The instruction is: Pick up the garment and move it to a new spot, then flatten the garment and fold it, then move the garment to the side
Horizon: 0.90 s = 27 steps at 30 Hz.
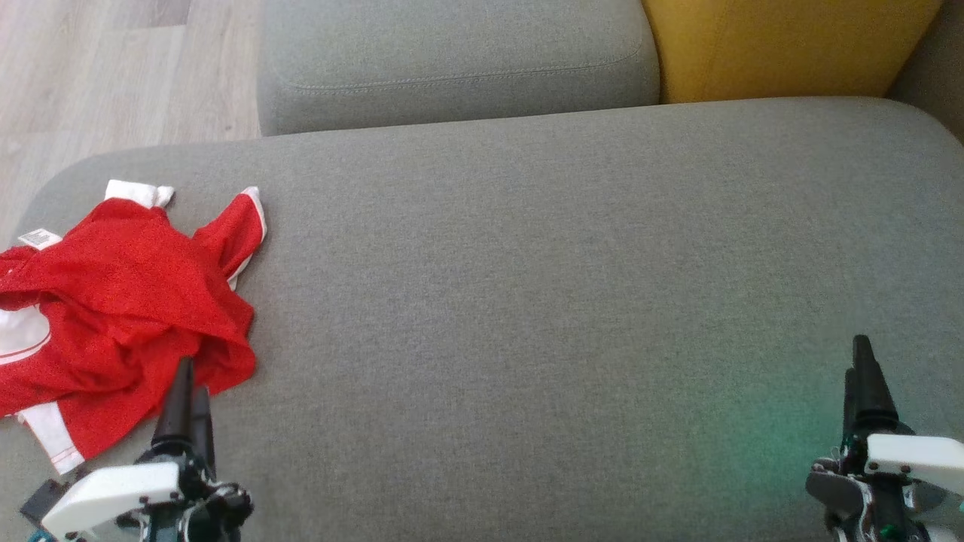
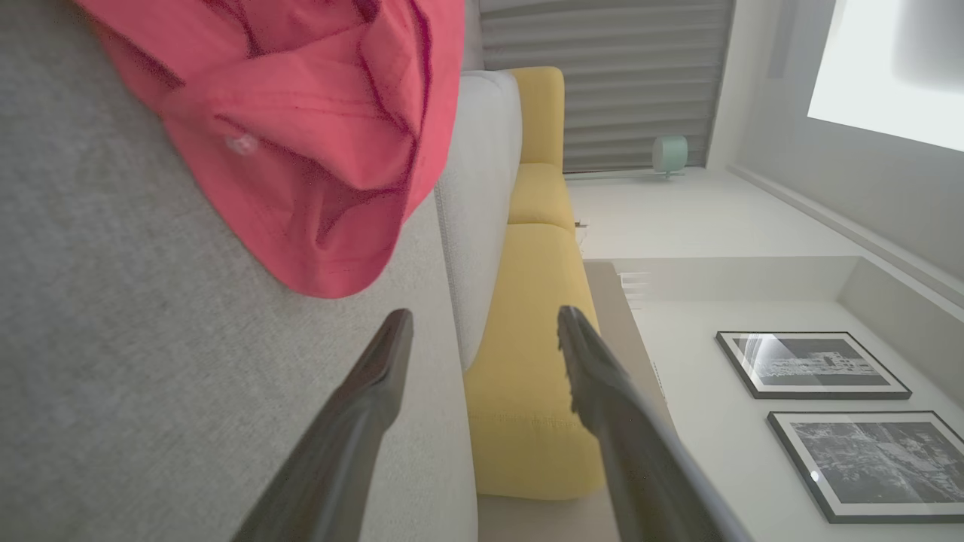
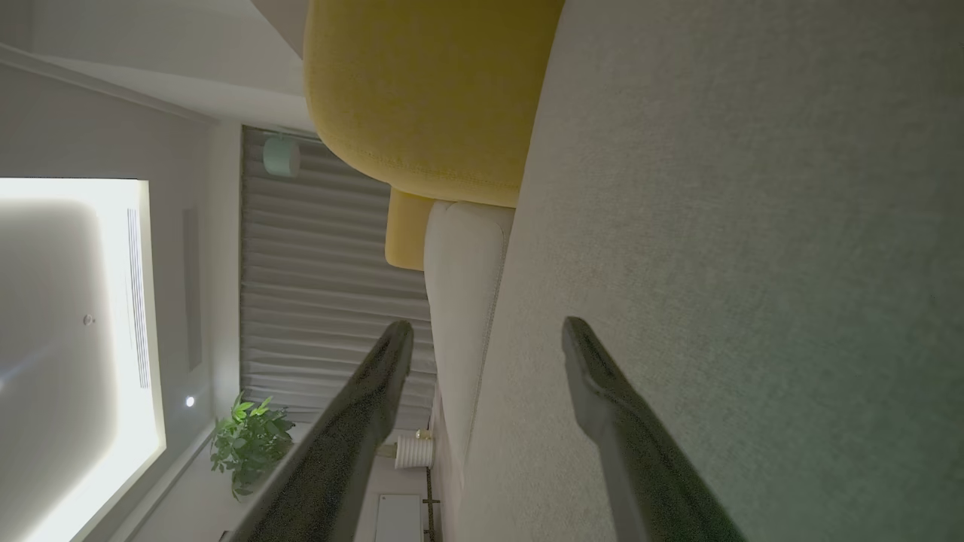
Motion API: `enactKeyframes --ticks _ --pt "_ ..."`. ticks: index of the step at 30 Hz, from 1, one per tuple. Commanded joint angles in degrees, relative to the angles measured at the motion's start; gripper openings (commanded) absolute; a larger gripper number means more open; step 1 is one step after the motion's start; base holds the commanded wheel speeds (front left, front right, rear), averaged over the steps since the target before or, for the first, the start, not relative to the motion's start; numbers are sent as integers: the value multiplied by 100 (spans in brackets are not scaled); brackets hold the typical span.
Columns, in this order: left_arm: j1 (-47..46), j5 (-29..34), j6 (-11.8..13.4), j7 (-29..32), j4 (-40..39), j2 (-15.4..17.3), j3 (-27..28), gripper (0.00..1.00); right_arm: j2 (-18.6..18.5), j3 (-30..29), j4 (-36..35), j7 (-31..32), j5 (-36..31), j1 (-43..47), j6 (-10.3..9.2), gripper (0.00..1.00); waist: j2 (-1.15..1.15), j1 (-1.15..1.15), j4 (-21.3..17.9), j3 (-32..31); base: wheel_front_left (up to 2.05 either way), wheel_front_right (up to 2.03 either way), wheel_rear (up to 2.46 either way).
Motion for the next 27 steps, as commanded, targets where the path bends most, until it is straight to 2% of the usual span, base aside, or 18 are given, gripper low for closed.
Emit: enactKeyframes --ticks 1,14,27 --pt "-330 91 -16 -47 -250 66 131 100 -28 -12 -252 -51 -179 -300 -1 100 0 0 0 -3 0 0 0" --pt "-433 927 103 -265 -871 74 232 100 -32 100 -838 -271 -1782 -432 -2 100 0 0 -6 -18 0 0 0" --pt "-430 2286 357 -482 -1451 81 -253 100 -65 353 -1120 -491 -3449 -505 -2 100 0 0 0 -54 0 0 0"
